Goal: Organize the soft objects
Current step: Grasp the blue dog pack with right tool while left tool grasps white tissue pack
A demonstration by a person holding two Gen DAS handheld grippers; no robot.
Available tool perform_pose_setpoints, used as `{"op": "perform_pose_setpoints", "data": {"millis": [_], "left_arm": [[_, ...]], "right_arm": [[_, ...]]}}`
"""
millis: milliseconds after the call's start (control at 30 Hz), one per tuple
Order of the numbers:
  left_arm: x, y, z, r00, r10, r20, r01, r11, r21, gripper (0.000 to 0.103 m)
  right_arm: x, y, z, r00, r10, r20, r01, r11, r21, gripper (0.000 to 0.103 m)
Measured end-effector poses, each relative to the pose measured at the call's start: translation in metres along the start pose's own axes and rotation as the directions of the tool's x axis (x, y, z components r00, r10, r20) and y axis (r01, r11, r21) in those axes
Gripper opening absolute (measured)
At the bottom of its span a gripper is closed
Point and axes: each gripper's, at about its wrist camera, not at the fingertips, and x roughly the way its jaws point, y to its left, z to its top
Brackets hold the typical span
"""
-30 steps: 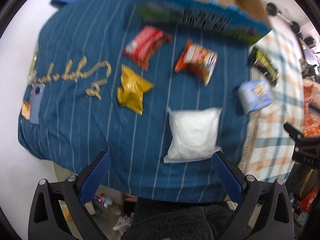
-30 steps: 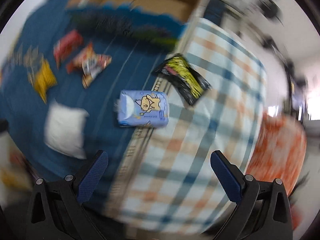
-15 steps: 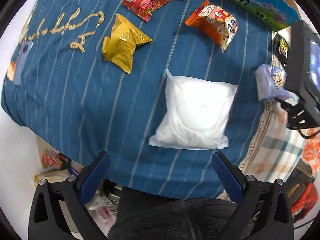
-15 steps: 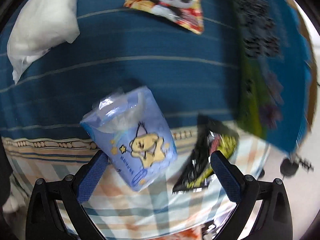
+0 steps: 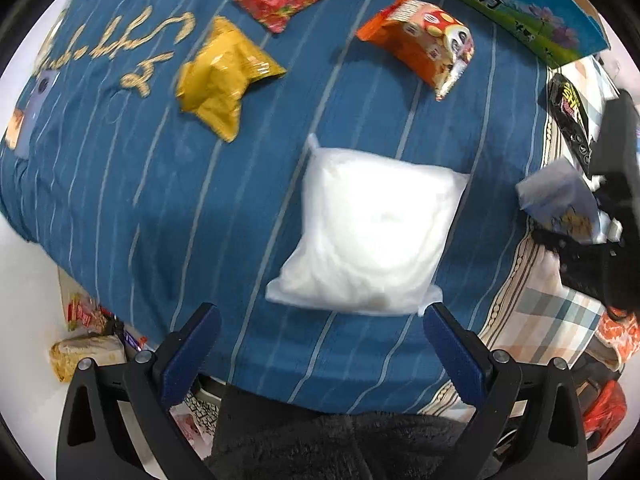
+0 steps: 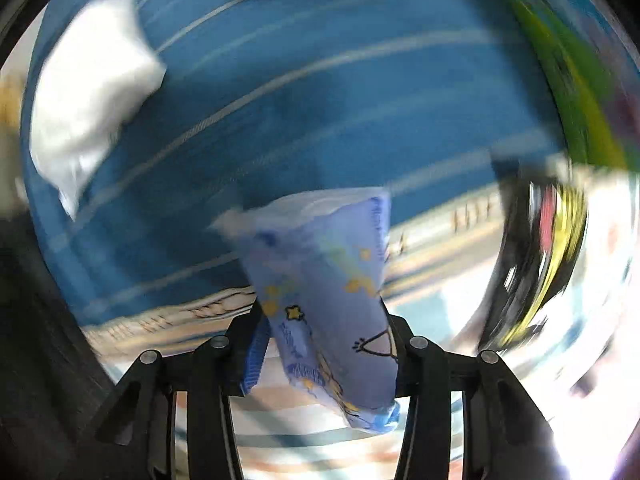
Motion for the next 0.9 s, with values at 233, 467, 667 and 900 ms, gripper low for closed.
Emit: {"op": "perform_pose_setpoints", "data": {"millis": [233,467,667,900], "left_arm": [[0.037,-0.020,0.028,0.999,0.009,-0.052,-0.007,0.998,0.054,0.103],[0.074,-0.038,0.044,0.997,0.053,-0.063,-0.044,0.991,0.127,0.084],[0.060,-0.036,0.045,0.998,0.064,-0.006,-0.062,0.989,0.136,0.077],[0.037,-0.026,0.057,0.996,0.075,0.047,-0.081,0.987,0.137,0.076]], "right_arm": [[0.005,-0.066,-0.051,0.912,0.324,0.251,-0.409,0.693,0.593,0.048],[0.009,-0.098,-0.087,0.903,0.291,0.317,-0.428,0.533,0.730,0.087],[-0.008,-0.085,-0.102,0.947,0.099,0.307,-0.295,0.649,0.702,0.090],[0.015,-0.081,-0.072,0.987,0.023,0.156,-0.124,0.725,0.678,0.090]]}}
